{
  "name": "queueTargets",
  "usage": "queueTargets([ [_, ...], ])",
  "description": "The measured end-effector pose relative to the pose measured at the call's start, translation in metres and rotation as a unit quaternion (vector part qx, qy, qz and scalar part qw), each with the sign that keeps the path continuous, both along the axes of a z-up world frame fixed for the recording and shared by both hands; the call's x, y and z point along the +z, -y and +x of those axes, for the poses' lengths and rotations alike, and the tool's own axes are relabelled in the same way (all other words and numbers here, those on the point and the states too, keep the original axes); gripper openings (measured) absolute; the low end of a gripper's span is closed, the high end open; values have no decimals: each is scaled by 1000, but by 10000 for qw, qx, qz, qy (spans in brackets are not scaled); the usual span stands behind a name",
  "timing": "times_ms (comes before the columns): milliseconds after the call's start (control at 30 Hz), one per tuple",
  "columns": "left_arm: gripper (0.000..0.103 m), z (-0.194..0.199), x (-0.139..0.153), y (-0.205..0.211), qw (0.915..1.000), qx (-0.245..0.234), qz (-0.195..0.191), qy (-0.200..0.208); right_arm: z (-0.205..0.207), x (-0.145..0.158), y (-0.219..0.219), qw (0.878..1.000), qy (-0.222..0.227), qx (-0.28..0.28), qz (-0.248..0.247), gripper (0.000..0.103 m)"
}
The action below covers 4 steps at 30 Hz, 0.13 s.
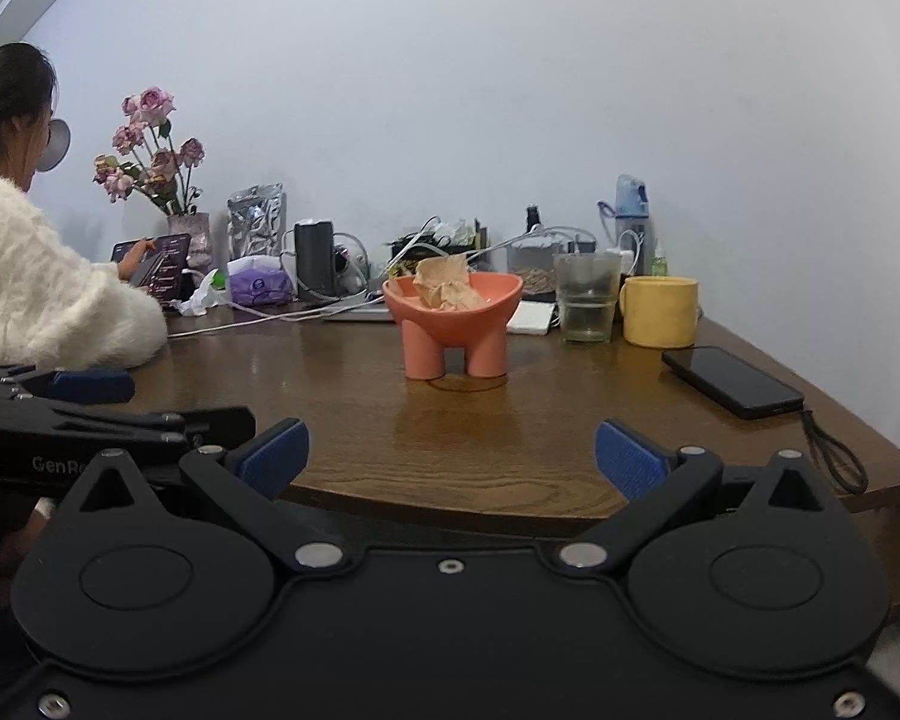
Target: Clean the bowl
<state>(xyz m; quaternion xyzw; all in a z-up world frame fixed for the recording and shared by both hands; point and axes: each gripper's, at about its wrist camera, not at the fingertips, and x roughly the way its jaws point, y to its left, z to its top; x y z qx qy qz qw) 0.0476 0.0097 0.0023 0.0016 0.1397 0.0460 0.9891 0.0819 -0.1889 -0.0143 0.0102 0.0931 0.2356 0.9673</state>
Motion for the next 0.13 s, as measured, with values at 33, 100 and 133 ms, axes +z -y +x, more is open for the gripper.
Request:
queueTargets([
  [33, 103, 1, 0, 0, 10000, 0, -6, -17, 0, 0, 0, 10000, 6, -3, -14, 102],
  [100, 103, 1, -1, 0, 10000, -3, -1, -33, 1, -1, 0, 10000, 19, -10, -41, 102],
  [133, 103, 1, -1, -1, 10000, -5, 1, -37, 0, -1, 0, 10000, 23, -2, -47, 102],
])
